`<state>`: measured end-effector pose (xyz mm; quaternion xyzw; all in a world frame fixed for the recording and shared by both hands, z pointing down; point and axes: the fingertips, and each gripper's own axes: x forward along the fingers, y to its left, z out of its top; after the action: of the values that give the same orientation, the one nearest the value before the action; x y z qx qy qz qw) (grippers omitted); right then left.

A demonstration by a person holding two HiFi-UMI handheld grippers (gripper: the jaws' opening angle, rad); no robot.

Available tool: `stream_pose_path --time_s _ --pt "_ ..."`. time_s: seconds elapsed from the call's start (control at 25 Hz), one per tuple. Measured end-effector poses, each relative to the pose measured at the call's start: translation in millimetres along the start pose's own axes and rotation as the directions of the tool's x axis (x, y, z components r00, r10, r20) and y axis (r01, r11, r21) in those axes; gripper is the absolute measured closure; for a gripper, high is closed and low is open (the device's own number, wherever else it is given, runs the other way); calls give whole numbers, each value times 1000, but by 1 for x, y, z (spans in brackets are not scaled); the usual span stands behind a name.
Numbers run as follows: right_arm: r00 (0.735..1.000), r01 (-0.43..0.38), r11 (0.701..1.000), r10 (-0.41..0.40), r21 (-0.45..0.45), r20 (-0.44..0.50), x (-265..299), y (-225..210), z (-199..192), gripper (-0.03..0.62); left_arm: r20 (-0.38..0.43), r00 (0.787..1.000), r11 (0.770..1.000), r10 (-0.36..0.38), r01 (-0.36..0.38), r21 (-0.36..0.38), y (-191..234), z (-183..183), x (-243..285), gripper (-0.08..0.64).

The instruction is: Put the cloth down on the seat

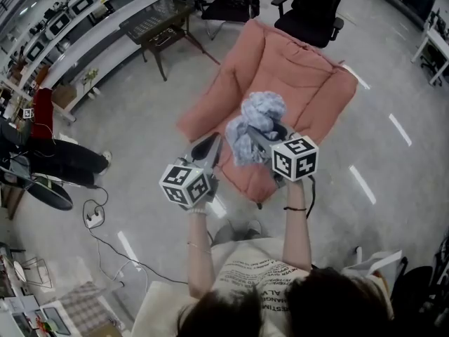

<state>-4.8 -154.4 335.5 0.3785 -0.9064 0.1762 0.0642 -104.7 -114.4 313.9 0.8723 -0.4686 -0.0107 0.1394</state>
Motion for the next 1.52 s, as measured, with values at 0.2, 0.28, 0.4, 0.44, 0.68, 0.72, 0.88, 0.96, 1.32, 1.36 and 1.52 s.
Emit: stream_pose_path --time_s 0.2,0.28,0.4,0.44,0.68,0.72,0.88,0.96,1.32,1.36,1.52 --pt "1000 3 1000 -2 19 -24 28 -6 -6 390 -27 1000 1000 -5 5 -8 24 -5 12 561" --pt "999 15 1000 -14 27 -30 43 -11 -10 390 -36 999 1000 -16 16 -14 39 -9 18 561" --pt "998 52 997 -50 49 -43 61 -22 -18 390 -55 998 999 -42 40 -31 60 -19 30 561" --pt "997 66 996 -63 56 -47 68 -25 -19 390 -61 997 998 -50 47 -36 68 -19 34 561" --pt "989 139 987 -135 85 -55 110 -38 -10 390 -105 986 990 -129 122 -66 110 -14 66 561" --pt "988 148 985 -143 93 -58 118 -39 -11 390 -114 983 988 -144 136 -71 117 -15 72 561" --pt "981 187 975 -178 120 -78 146 -45 -18 390 -156 967 979 -200 188 -84 141 -21 89 561" --pt "976 208 969 -198 132 -85 157 -48 -21 390 -173 959 974 -222 209 -91 153 -23 96 561" --pt "956 291 940 -280 181 -84 182 -57 -29 390 -223 923 948 -314 295 -116 183 -34 116 561" --pt "954 297 937 -286 184 -84 184 -57 -31 390 -227 919 946 -323 303 -118 184 -35 118 561" --pt "946 323 926 -312 194 -85 192 -59 -33 390 -244 903 934 -355 332 -128 191 -40 125 561"
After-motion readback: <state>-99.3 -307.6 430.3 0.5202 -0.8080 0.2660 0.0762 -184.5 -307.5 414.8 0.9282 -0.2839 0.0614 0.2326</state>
